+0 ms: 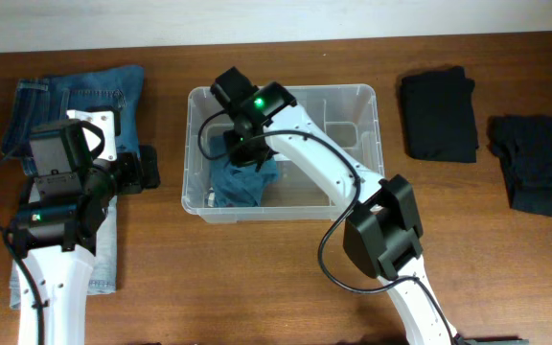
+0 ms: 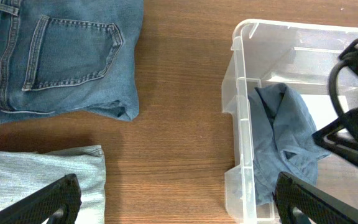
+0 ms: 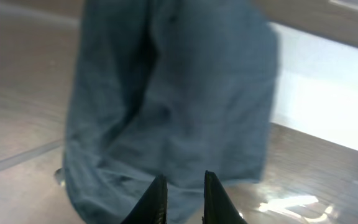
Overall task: Pack container
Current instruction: 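Lower and press the denim shirt into the container's left side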
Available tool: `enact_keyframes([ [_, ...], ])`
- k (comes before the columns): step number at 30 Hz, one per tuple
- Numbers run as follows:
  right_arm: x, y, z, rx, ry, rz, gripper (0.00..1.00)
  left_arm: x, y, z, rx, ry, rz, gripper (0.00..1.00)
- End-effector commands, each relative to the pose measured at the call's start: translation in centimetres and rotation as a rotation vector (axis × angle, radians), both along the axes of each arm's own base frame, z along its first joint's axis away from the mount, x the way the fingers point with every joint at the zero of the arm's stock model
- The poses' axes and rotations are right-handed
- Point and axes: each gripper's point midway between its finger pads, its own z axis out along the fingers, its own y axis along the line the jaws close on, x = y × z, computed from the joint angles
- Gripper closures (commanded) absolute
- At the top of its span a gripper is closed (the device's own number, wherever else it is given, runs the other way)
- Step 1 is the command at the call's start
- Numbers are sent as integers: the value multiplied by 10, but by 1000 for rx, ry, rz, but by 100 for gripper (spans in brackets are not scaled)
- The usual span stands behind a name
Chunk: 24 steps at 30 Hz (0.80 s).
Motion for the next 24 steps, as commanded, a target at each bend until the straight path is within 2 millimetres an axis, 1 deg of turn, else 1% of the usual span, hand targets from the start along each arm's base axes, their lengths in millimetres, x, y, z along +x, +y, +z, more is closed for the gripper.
enact_keyframes([
  [1,-15,12,-25,14,68,40,86,1,2,-1,-2,2,15,1],
  [2,-18,15,-30,21,75,48,86,1,2,-1,-2,2,15,1],
  [10,-35,29,-49,17,87,88,86,1,2,-1,-2,2,15,1],
  [14,-40,34,-62,15,85,100,86,1,2,-1,-2,2,15,1],
  [16,-41,35,-65,13,79,102,86,1,2,-1,-2,2,15,1],
  [19,-37,38,-62,25,64,102,85,1,2,-1,-2,2,15,1],
  [22,-30,42,-48,42,29,102,85,1,2,-1,-3,2,14,1],
  [24,-19,41,-32,28,-29,89,85,1,2,-1,-2,2,15,1],
])
